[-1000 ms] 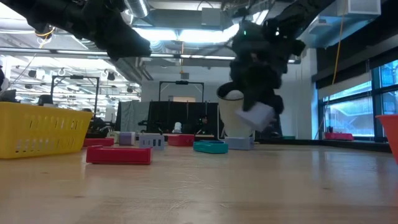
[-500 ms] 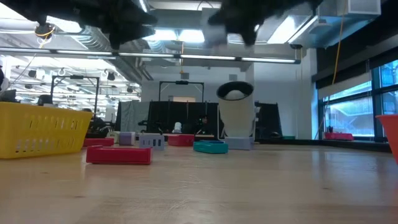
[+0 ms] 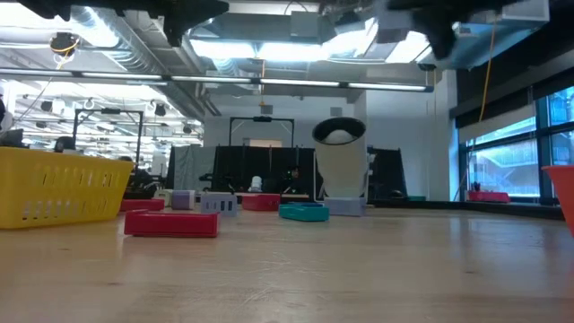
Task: Pick & Place Office items
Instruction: Put the right violet charger adapter into the orange bin
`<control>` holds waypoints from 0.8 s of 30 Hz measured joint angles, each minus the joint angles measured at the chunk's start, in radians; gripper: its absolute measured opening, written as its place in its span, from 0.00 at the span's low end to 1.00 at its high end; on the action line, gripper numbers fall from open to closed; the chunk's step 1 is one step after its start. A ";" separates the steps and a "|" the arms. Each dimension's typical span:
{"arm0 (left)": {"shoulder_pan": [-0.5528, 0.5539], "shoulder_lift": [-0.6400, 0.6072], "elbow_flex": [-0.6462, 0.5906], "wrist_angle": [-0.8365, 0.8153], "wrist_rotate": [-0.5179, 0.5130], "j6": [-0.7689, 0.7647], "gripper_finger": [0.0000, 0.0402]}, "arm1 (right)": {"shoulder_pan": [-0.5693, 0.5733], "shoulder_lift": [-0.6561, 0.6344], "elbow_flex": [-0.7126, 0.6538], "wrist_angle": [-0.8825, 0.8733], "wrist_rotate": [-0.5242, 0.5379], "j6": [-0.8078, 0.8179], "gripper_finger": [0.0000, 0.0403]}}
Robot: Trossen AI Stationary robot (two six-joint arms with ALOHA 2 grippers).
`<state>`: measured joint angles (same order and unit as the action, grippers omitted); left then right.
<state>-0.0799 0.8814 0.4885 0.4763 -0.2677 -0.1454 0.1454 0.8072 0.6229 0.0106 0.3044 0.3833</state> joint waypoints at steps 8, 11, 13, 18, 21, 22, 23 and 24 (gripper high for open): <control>0.003 0.002 0.000 -0.001 0.001 -0.080 0.49 | 0.204 -0.150 -0.127 -0.095 0.016 0.194 0.29; 0.003 0.002 0.000 -0.001 0.005 -0.118 0.49 | 0.284 -0.151 -0.140 -0.118 0.049 0.223 0.29; 0.003 0.002 0.000 -0.001 0.019 -0.128 0.49 | 0.339 -0.147 -0.141 -0.156 0.092 0.248 0.29; 0.003 0.002 0.000 -0.001 0.067 -0.076 0.49 | 0.478 -0.146 -0.141 -0.212 0.200 0.284 0.29; 0.003 0.002 0.000 -0.001 0.090 -0.061 0.49 | 0.567 -0.146 -0.141 -0.234 0.259 0.300 0.29; 0.003 0.002 0.000 -0.001 0.096 -0.061 0.49 | 0.595 -0.146 -0.141 -0.243 0.275 0.315 0.29; 0.003 0.002 0.000 -0.001 0.104 -0.061 0.49 | 0.628 -0.146 -0.141 -0.256 0.295 0.330 0.29; 0.003 0.002 0.000 -0.001 0.109 -0.061 0.49 | 0.659 -0.142 -0.141 -0.270 0.318 0.348 0.29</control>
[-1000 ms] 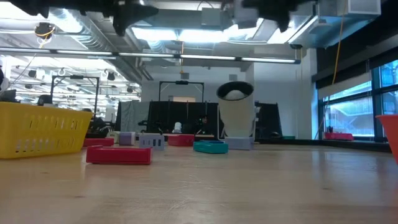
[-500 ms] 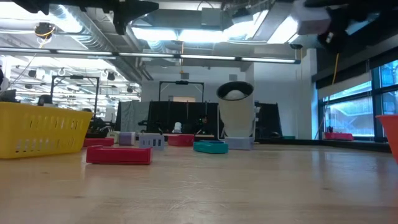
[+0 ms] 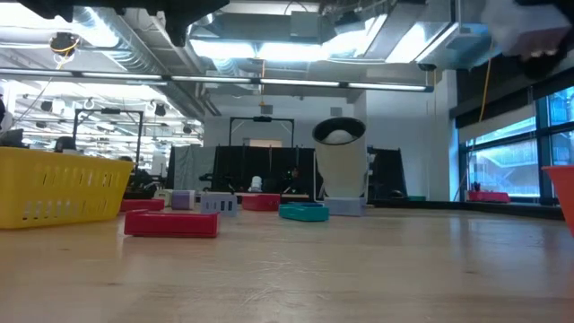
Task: Pick & Place Office items
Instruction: Put the right violet charger adapter into the orange bin
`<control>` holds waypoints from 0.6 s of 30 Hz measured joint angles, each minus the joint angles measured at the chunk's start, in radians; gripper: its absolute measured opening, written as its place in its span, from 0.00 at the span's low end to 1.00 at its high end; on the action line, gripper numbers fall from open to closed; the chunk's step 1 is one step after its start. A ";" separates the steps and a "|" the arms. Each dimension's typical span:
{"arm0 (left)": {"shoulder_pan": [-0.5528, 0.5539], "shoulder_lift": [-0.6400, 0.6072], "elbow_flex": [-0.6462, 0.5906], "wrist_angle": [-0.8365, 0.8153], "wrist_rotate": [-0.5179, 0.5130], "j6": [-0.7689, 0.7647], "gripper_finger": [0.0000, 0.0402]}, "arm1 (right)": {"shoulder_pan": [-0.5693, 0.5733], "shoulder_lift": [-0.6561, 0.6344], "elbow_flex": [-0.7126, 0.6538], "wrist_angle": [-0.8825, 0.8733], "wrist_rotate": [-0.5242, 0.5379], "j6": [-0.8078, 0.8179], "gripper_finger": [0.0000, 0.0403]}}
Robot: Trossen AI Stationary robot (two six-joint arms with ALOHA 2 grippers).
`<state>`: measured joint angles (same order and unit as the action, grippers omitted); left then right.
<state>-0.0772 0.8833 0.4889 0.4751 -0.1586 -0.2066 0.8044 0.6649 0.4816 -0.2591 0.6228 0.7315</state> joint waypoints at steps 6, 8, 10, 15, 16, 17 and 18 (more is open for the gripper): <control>0.000 0.000 0.000 0.000 0.003 -0.005 0.49 | 0.168 0.069 0.000 -0.022 0.059 0.126 0.29; 0.000 0.000 0.000 0.000 0.003 -0.006 0.49 | 0.211 0.109 0.000 -0.020 0.073 0.174 0.29; 0.000 0.000 0.000 0.000 0.003 -0.009 0.49 | 0.241 0.155 0.000 -0.018 0.078 0.214 0.29; 0.000 0.000 0.000 0.000 0.002 -0.017 0.49 | 0.280 0.289 0.000 -0.018 0.084 0.338 0.29; 0.000 0.000 0.000 0.000 0.002 -0.018 0.49 | 0.284 0.320 0.000 -0.018 0.083 0.364 0.29; 0.000 0.000 0.000 0.000 0.002 -0.020 0.49 | 0.288 0.350 0.000 -0.018 0.078 0.392 0.29; 0.000 0.000 0.000 0.000 0.001 -0.020 0.49 | 0.292 0.379 0.000 -0.019 0.072 0.422 0.29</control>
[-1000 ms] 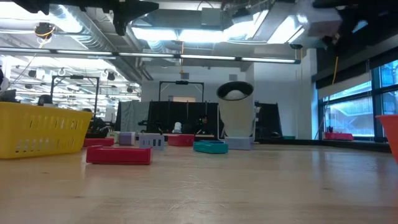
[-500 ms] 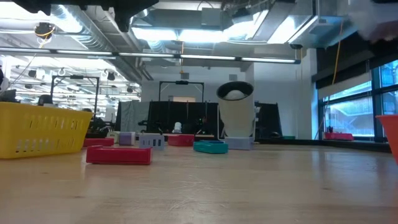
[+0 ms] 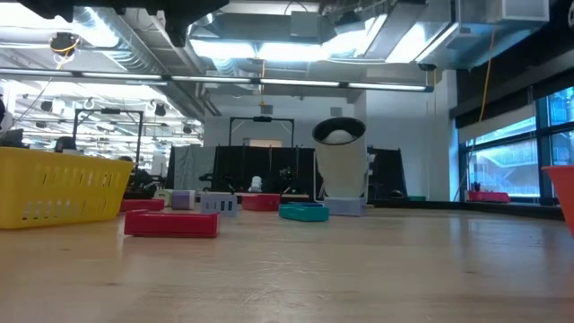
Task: Pick & Place Office items
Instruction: Put the right violet charger adapter into the orange bin
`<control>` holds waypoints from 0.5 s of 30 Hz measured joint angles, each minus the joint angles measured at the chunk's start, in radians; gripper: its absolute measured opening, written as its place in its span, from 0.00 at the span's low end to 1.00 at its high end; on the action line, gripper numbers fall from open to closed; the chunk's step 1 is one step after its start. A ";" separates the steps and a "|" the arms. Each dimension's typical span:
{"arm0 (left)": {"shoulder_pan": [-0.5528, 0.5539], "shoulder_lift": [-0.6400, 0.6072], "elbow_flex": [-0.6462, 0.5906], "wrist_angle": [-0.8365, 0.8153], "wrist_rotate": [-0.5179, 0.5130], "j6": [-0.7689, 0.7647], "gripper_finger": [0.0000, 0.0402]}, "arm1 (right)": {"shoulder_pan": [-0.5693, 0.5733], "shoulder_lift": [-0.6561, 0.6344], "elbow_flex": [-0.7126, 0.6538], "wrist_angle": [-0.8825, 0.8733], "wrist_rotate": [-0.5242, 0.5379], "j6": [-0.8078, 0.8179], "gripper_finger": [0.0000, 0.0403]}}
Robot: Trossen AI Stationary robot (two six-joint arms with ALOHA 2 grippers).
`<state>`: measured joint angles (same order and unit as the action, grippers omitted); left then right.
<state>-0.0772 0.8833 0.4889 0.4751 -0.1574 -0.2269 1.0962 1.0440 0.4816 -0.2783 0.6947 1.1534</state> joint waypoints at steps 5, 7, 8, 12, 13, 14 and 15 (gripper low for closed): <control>0.000 0.000 0.000 0.000 -0.001 -0.013 0.49 | 0.007 0.134 0.000 0.001 -0.017 0.141 0.29; 0.000 0.000 0.000 0.000 -0.004 -0.014 0.49 | 0.007 0.170 0.000 -0.001 -0.028 0.184 0.29; 0.000 0.000 0.000 0.000 -0.005 -0.016 0.49 | 0.006 0.183 0.000 0.000 -0.034 0.205 0.29; 0.000 0.000 0.000 0.000 -0.005 -0.026 0.49 | 0.007 0.211 0.000 0.002 -0.038 0.250 0.29; 0.000 0.000 0.000 0.000 -0.005 -0.025 0.49 | 0.007 0.215 0.000 0.002 -0.039 0.253 0.29; 0.000 0.000 0.000 -0.001 -0.005 -0.025 0.49 | 0.006 0.218 0.000 0.002 -0.044 0.253 0.29; 0.000 0.000 0.000 -0.001 -0.004 -0.025 0.49 | 0.006 0.218 0.000 0.001 -0.048 0.253 0.29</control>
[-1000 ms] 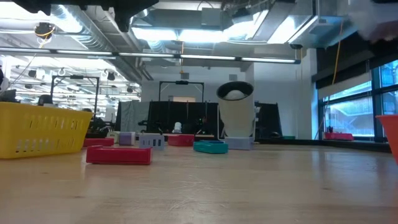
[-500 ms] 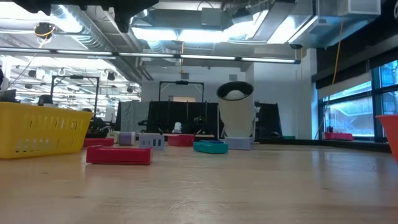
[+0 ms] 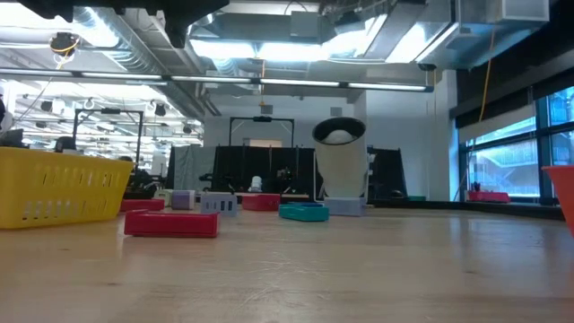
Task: Pick & Place Office items
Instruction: Put the right violet charger adapter into the orange bin, then put the light blue digital timer into the yellow bin
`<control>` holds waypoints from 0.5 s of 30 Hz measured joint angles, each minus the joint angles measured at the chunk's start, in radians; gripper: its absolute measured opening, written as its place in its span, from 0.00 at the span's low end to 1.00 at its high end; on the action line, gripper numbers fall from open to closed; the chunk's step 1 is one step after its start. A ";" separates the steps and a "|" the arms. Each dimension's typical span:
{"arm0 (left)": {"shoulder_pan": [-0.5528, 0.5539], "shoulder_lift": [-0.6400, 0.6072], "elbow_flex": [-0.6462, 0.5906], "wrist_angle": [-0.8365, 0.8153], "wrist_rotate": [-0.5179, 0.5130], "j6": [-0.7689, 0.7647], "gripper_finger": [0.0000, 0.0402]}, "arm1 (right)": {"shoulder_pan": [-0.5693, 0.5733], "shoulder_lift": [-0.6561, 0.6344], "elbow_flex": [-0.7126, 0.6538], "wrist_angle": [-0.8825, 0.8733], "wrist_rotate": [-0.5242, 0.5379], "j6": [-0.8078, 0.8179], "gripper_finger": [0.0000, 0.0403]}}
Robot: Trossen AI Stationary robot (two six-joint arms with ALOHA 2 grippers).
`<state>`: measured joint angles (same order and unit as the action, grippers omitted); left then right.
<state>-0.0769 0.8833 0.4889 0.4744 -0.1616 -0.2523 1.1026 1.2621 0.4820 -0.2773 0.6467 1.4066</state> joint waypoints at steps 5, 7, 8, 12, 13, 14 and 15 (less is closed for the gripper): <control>0.000 0.000 0.000 -0.009 0.006 0.001 0.49 | -0.002 0.000 0.000 0.007 0.024 0.049 0.34; 0.000 0.000 0.000 -0.012 0.006 0.001 0.49 | -0.005 0.000 0.000 0.008 0.024 0.056 0.43; 0.000 0.000 0.000 -0.015 0.006 0.001 0.49 | -0.007 0.000 0.000 0.009 0.023 0.061 0.48; 0.000 0.000 0.000 -0.031 0.006 0.004 0.49 | -0.016 0.000 0.000 0.009 0.021 0.070 0.61; 0.000 0.000 0.000 -0.034 0.005 0.006 0.49 | -0.020 0.000 0.000 0.008 0.020 0.069 0.62; 0.000 0.000 0.000 -0.036 0.005 0.011 0.49 | -0.025 -0.001 0.000 0.009 0.019 0.064 0.63; 0.000 0.000 0.000 -0.037 0.005 0.014 0.49 | -0.031 -0.001 0.000 0.009 0.019 0.059 0.63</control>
<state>-0.0769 0.8837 0.4891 0.4371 -0.1571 -0.2381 1.0713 1.2613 0.4820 -0.2680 0.6662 1.4653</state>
